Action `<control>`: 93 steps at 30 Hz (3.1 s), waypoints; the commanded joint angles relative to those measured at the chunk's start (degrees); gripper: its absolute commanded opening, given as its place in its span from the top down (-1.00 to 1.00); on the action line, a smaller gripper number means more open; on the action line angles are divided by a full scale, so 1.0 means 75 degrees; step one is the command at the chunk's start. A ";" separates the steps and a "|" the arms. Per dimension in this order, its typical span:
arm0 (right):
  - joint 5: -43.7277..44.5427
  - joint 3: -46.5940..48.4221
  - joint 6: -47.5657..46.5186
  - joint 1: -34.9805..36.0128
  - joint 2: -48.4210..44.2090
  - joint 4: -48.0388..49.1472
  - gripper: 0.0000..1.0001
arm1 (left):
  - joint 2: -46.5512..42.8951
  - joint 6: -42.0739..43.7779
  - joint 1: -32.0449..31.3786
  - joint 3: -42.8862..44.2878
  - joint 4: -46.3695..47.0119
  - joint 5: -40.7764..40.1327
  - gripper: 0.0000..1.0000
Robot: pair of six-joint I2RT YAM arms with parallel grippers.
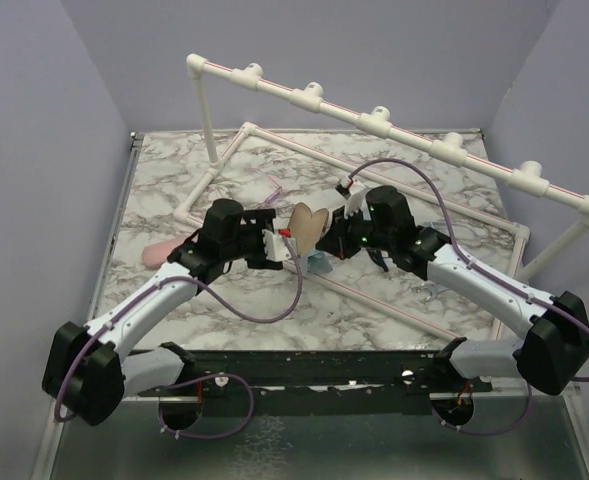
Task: Organize the sunglasses
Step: Fold the glasses cleaning cloth at the center of the board.
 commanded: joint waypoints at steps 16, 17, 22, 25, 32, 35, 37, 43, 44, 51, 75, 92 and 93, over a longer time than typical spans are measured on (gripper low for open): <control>-0.0474 0.0634 0.2279 0.0882 0.0874 0.1935 0.99 | -0.3157 -0.3662 -0.0719 -0.2511 0.0414 -0.0162 -0.51; -0.0419 0.0635 0.2353 0.0891 0.0903 0.1961 0.99 | -0.3121 -0.3620 -0.0761 -0.2547 0.0461 -0.0116 -0.52; -0.0346 0.0630 0.2470 0.0956 0.0932 0.2082 0.99 | -0.2763 -0.4014 -0.0816 -0.2674 0.1320 -0.0974 -0.50; -0.0346 0.0619 0.2459 0.0964 0.0942 0.2016 0.99 | -0.2485 -0.4168 -0.0817 -0.2579 0.1585 -0.1386 -0.42; -0.0342 0.0570 0.2483 0.0973 0.0979 0.2038 0.99 | -0.2435 -0.4582 -0.0820 -0.2629 0.1877 -0.1236 -0.33; -0.0310 0.0584 0.2403 0.0974 0.0947 0.1959 0.99 | -0.2402 -0.4622 -0.0820 -0.2606 0.2059 -0.1804 -0.20; -0.0274 0.0599 0.2319 0.0972 0.0934 0.1819 0.99 | -0.2415 -0.4544 -0.0820 -0.2579 0.2104 -0.2244 -0.12; -0.0228 0.0570 0.2119 0.0974 0.0852 0.1532 0.99 | -0.2479 -0.4317 -0.0813 -0.2498 0.1816 -0.2317 -0.03; -0.0247 0.0561 0.2114 0.0973 0.0834 0.1537 0.99 | -0.2467 -0.4308 -0.0816 -0.2483 0.1791 -0.2237 -0.01; -0.0362 0.0525 0.2089 0.0965 0.0836 0.1532 0.99 | -0.2399 -0.4214 -0.0815 -0.2352 0.1660 -0.1697 0.46; -0.1228 -0.0592 0.0163 0.1325 0.2447 0.2020 0.38 | -0.2000 -0.4847 -0.1338 -0.1913 -0.0790 -0.1205 1.00; 0.1630 -0.4267 -0.0263 0.1747 -0.0535 0.7564 -0.48 | 0.0178 -1.0028 -0.1841 0.1917 -0.4045 -0.4802 1.00; 0.1709 -0.4182 -0.0367 0.1750 -0.0540 0.7550 -0.48 | 0.0360 -1.0342 -0.1840 0.2148 -0.4441 -0.4887 1.00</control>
